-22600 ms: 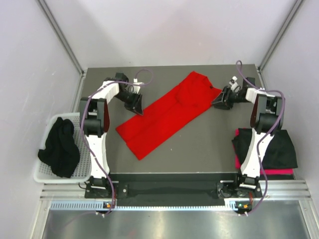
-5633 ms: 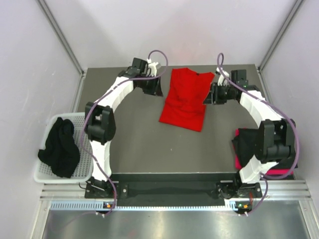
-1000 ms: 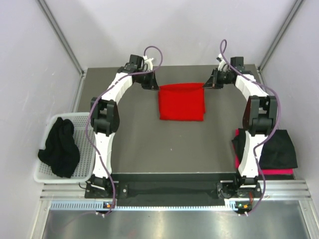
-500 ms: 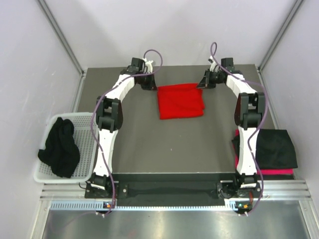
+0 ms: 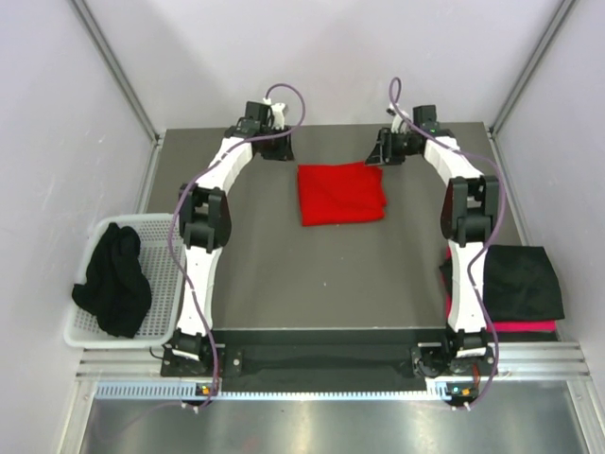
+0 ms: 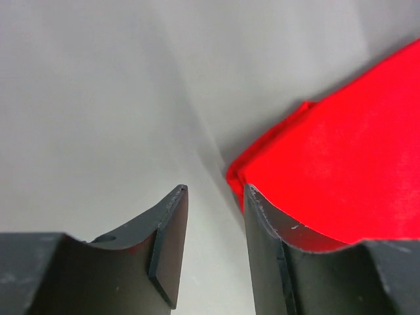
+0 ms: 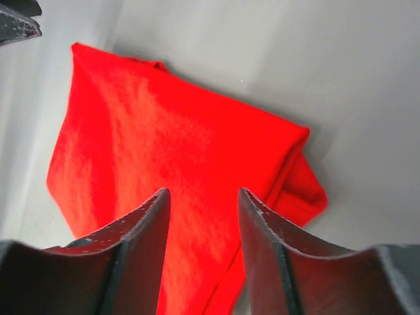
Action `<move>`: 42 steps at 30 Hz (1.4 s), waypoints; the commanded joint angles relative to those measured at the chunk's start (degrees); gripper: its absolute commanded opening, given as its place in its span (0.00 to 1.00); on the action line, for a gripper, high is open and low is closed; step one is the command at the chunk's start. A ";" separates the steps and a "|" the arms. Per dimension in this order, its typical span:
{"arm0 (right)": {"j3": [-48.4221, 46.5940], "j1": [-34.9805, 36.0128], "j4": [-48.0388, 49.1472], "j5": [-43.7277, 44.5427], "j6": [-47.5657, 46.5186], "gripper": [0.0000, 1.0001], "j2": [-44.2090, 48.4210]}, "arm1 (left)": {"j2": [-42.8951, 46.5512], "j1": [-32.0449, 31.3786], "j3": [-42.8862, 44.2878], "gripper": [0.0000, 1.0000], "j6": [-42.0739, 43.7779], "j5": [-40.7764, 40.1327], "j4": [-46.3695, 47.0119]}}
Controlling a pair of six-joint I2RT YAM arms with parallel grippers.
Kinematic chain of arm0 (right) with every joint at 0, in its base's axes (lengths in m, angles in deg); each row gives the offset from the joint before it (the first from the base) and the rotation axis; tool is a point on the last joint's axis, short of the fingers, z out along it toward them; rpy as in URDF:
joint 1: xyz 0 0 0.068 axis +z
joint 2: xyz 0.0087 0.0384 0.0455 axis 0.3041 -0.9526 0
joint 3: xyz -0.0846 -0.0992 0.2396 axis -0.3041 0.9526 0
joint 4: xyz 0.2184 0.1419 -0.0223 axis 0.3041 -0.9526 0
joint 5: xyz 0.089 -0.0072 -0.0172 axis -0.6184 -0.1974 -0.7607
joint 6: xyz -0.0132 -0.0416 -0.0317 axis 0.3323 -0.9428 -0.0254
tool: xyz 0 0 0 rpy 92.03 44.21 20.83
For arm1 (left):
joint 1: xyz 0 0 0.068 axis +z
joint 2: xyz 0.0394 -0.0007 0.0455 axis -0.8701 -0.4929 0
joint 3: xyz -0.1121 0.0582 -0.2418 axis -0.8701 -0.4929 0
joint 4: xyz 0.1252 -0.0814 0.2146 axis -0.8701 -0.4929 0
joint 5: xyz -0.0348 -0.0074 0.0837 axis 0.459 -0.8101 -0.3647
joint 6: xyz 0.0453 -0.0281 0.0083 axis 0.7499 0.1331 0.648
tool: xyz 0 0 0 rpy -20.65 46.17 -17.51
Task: Fold and stack the t-shirts
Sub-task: Fold the tshirt, then neatly place the folded tshirt to the corner
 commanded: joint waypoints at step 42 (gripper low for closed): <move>-0.29 0.28 -18.21 -15.09 -3.80 0.59 -10.72 | 3.19 -1.14 -20.49 0.33 -15.95 29.95 12.84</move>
